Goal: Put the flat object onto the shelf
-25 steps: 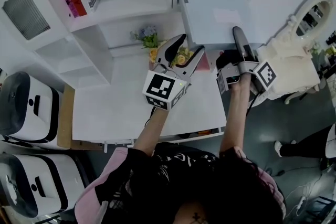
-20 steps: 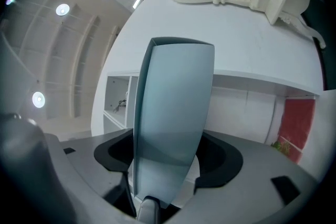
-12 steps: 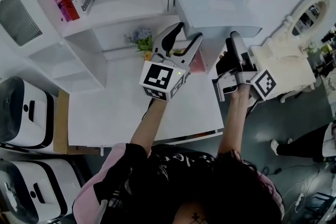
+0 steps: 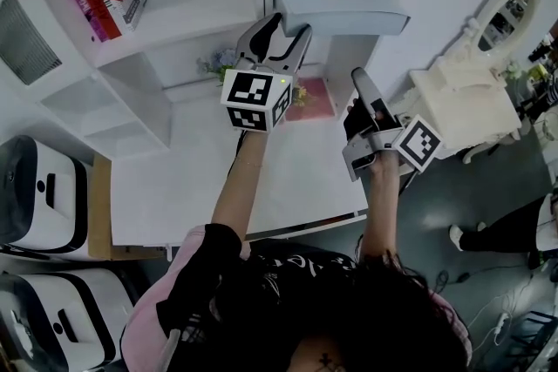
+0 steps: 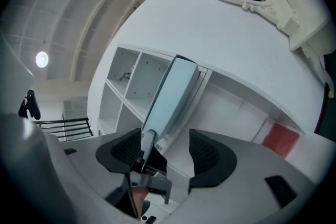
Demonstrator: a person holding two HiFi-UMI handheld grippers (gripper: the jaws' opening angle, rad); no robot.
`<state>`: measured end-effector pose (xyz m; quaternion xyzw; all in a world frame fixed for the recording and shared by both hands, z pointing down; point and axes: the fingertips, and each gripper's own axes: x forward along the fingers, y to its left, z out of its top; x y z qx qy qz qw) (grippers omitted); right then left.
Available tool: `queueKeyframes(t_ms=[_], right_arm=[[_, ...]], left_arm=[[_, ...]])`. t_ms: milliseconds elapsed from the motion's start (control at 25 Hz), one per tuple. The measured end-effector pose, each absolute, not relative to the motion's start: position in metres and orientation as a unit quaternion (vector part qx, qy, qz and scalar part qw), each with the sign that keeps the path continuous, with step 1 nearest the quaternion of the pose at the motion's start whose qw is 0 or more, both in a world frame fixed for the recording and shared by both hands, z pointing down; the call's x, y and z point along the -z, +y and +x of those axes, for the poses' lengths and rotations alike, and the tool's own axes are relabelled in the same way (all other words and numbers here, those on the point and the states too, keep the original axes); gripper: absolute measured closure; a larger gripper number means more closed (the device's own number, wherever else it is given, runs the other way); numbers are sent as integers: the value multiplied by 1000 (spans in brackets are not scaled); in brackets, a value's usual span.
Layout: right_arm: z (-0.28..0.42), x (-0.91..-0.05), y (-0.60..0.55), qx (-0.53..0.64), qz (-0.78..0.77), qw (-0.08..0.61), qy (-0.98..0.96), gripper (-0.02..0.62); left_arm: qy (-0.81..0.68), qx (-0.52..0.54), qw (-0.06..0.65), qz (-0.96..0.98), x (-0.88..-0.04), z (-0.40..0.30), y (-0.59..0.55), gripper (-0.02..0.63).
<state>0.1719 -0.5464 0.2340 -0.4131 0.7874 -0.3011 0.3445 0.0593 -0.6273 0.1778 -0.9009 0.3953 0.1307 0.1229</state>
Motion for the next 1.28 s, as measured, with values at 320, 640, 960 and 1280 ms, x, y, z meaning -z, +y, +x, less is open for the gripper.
queueKeyframes(t_ms=[320,640,960,1280], right_arm=[[152,-257,-532,302,-411,296,807,282],[145,-275,-509,282,-424,248,824,284],[153,-317,-470,277,-440,174,836,284],[154,-364,-405,267,-418,123,859,285]], left_arm=[[406,-117,124,-898,-180,59,-630,374],[385,-77,96,-915,-221,65,-596,374],[352,-8,31,-935,-304,86,-536,374],[339,17,-43,-940,-380,91,-447,399]])
